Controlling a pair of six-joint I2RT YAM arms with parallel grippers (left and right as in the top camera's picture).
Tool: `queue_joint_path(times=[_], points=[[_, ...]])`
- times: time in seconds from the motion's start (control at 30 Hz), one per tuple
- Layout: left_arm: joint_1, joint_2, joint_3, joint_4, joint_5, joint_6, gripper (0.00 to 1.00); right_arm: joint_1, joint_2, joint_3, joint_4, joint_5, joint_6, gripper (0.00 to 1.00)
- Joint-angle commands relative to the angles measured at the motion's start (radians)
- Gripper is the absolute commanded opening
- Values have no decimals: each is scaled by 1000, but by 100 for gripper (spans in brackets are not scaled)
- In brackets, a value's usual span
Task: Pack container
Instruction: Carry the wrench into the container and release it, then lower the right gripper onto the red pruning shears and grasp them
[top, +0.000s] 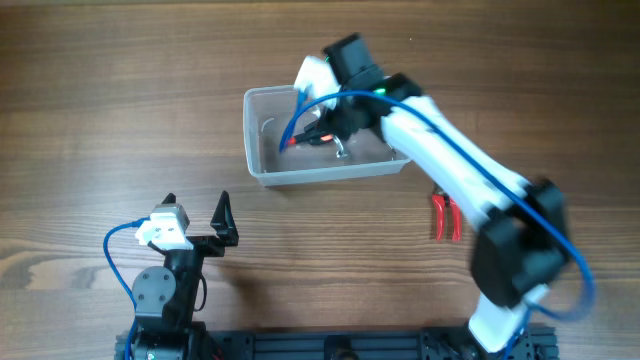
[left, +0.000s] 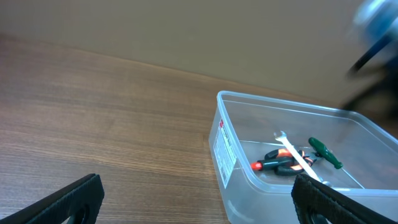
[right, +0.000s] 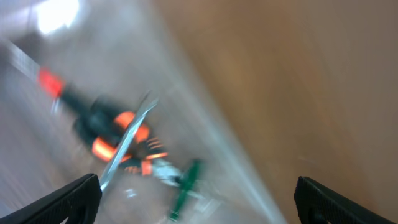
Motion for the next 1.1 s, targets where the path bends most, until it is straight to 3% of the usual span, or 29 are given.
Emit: queue_joint_path(times=[0.0,0.07,0.13,0.23,0.33,0.47,0.67,0.77,0.83,1.07], points=[[6,-2,-5,-1,-3,-12,100,-117,-291,71,0,16,498,99],[6,-2,-4,-1,-3,-12,100,-242,-351,71,-75,-44,758,93],[6,-2,-4,-1,-3,-12,100,-369,-363,71,-207,-113,978,93],[6,-2,-4,-1,-3,-12,100,-558,-339,32,-469,-211,1201,93],[6,-2,-4,-1,-3,-12,100,-651,-319,-86,-590,-260,1163,92],[6,-2,-5,-1,-3,-12,100,-666,-320,-296,-602,-261,1088,91],[6,-2,-4,-1,-2,-12,100,-666,-320,-494,-600,-237,1002,75],[6,-2,-4,-1,-3,-12,100,-667,-320,-521,-583,-151,1001,73],[6,-2,-4,-1,-3,-12,100,-666,-320,-546,-550,-112,951,68],[6,-2,-4,-1,-3,-12,100,-664,-320,-659,-369,-280,831,67]])
